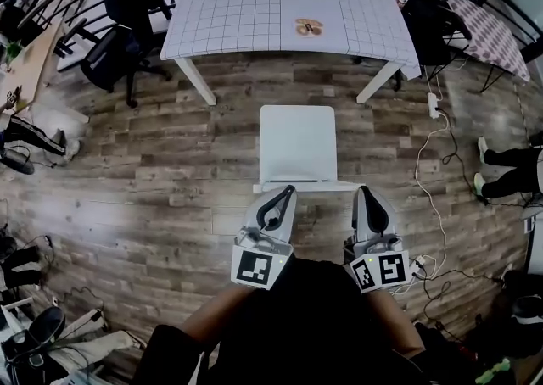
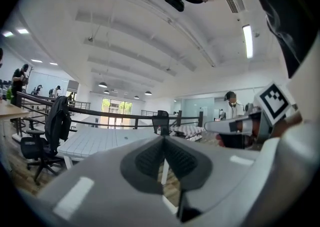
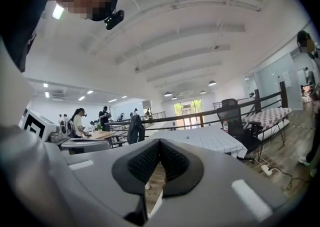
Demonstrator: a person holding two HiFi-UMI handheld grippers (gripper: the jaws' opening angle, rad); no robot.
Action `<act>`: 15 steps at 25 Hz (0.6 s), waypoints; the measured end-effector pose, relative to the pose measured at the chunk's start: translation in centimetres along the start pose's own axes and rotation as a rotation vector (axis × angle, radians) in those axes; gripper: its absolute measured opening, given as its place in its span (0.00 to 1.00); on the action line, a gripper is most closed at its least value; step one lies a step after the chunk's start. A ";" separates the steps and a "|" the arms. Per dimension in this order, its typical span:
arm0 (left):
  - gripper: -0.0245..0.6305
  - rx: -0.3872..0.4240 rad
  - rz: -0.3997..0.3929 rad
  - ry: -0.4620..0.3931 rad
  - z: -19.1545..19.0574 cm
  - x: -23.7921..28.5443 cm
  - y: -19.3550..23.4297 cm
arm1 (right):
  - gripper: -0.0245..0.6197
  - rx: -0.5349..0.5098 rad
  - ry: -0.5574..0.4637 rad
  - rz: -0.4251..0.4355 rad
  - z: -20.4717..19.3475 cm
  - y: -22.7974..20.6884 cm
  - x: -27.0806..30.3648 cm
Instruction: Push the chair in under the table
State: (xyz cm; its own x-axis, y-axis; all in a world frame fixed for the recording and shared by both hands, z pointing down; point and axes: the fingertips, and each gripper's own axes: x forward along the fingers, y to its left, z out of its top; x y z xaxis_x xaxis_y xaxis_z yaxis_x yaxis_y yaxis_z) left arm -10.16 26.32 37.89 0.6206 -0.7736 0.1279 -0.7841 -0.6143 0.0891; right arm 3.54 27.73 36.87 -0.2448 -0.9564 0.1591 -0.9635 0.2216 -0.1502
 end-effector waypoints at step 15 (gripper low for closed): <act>0.05 -0.033 0.079 0.031 0.4 6.6 1.7 | 0.04 -0.022 0.036 0.144 0.8 -2.2 5.9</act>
State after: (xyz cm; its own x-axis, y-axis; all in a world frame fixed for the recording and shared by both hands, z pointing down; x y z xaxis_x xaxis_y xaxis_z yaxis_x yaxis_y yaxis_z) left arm -7.42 20.11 38.49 0.5567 -0.8139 0.1663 -0.8307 -0.5458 0.1095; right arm 4.31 21.40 37.32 -0.3838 -0.9072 0.1725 -0.9203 0.3602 -0.1528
